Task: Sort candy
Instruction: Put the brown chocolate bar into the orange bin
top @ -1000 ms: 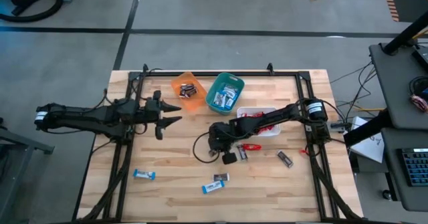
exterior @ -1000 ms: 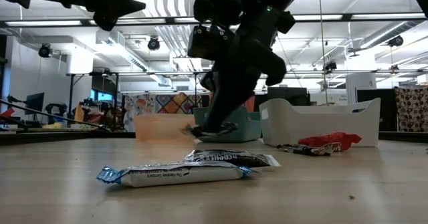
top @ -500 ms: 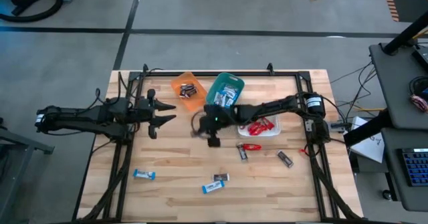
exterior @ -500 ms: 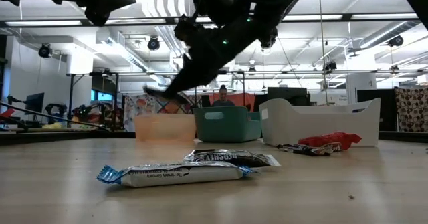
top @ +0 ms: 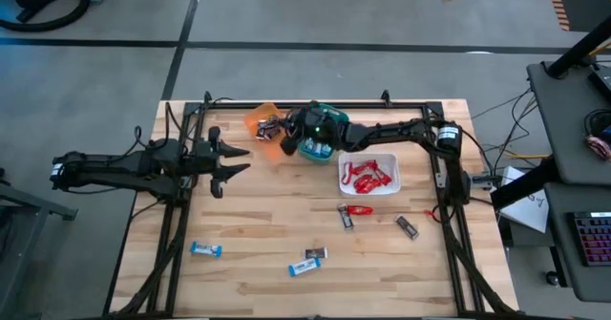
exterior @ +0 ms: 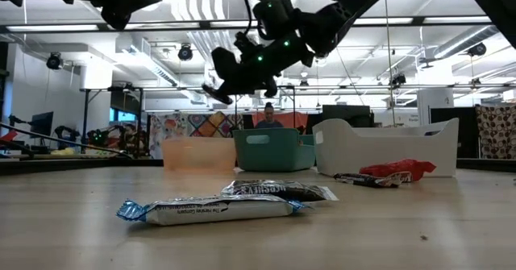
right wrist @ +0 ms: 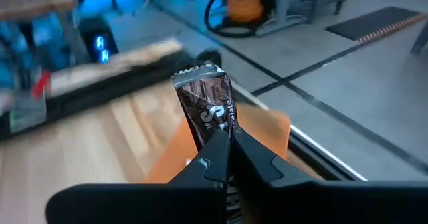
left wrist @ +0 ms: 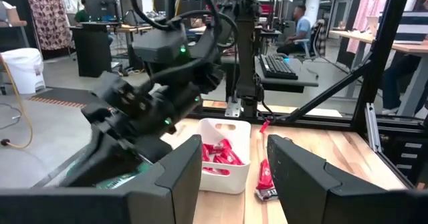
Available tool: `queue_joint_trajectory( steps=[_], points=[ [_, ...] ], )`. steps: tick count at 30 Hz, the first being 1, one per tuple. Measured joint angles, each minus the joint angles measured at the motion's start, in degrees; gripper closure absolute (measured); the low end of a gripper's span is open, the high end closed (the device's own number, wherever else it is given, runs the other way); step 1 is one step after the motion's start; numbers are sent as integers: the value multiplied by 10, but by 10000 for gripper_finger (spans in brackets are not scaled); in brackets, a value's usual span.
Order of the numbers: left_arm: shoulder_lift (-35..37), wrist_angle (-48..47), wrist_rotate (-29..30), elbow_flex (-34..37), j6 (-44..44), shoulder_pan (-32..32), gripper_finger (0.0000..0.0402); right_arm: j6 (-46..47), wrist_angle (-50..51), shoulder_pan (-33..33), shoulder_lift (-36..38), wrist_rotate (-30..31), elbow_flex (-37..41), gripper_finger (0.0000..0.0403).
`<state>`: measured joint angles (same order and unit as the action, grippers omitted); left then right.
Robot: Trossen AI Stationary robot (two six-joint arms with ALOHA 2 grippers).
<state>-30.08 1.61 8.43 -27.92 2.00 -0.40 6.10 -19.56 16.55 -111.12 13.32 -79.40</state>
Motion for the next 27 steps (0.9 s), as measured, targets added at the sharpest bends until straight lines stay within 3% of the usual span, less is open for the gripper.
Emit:
queue_joint_trajectory(
  steps=[7,17,27],
  points=[
    [3,5,2,-2,-3,0,248,46,-60,7,-39,2,-12,394],
    [11,5,2,-2,-1,0,248,59,-18,6,-116,2,-92,394],
    [16,-9,1,-2,9,0,248,38,13,3,-127,3,-104,370]
  ],
)
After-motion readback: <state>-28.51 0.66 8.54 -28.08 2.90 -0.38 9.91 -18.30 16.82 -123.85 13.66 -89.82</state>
